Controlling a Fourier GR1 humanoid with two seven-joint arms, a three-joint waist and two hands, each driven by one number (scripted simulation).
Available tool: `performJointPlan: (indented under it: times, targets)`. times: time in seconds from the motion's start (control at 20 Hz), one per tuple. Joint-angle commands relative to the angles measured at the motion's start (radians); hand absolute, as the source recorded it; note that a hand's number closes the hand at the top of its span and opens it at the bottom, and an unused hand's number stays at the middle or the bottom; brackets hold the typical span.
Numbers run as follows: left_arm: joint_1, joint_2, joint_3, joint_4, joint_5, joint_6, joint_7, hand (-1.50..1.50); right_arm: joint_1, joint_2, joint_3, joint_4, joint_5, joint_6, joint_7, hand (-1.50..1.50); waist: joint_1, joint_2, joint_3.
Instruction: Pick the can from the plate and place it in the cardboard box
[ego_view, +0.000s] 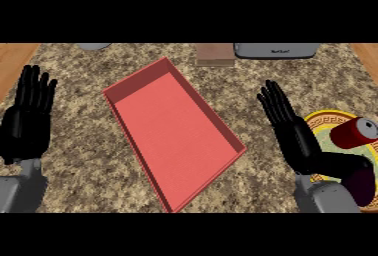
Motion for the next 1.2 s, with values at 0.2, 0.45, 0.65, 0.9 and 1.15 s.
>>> performJointPlan:
  times: [0.2, 0.45, 0.65, 0.9, 1.15]
  targets:
    - [0.089, 0.092, -0.146, 0.058, -0.218, 0.019, 0.079, 0.00, -0.173, -0.244, -0.222, -0.011, -0.236, 0.363, -0.051, -1.50, -0.006, 0.034, -0.014]
    - [0.135, 0.070, -0.227, 0.080, -0.275, 0.019, 0.119, 0.00, -0.152, -0.360, -0.350, 0.270, -0.031, 0.238, -0.133, -1.50, 0.004, 0.039, -0.016]
    - [0.156, 0.059, -0.244, 0.020, -0.306, 0.044, 0.169, 0.00, -0.147, -0.436, -0.458, 0.485, -0.116, 0.468, -0.334, -1.50, 0.006, 0.032, -0.016]
    - [0.138, 0.055, -0.244, 0.034, -0.310, 0.025, 0.156, 0.00, -0.185, -0.620, -0.371, 0.566, 0.150, 0.543, -0.486, -1.50, 0.016, 0.037, -0.017]
    - [0.180, 0.038, -0.248, 0.043, -0.322, 0.039, 0.112, 0.00, -0.216, -0.798, -0.287, 0.544, 0.349, 0.556, -0.520, -1.50, 0.023, 0.035, -0.019]
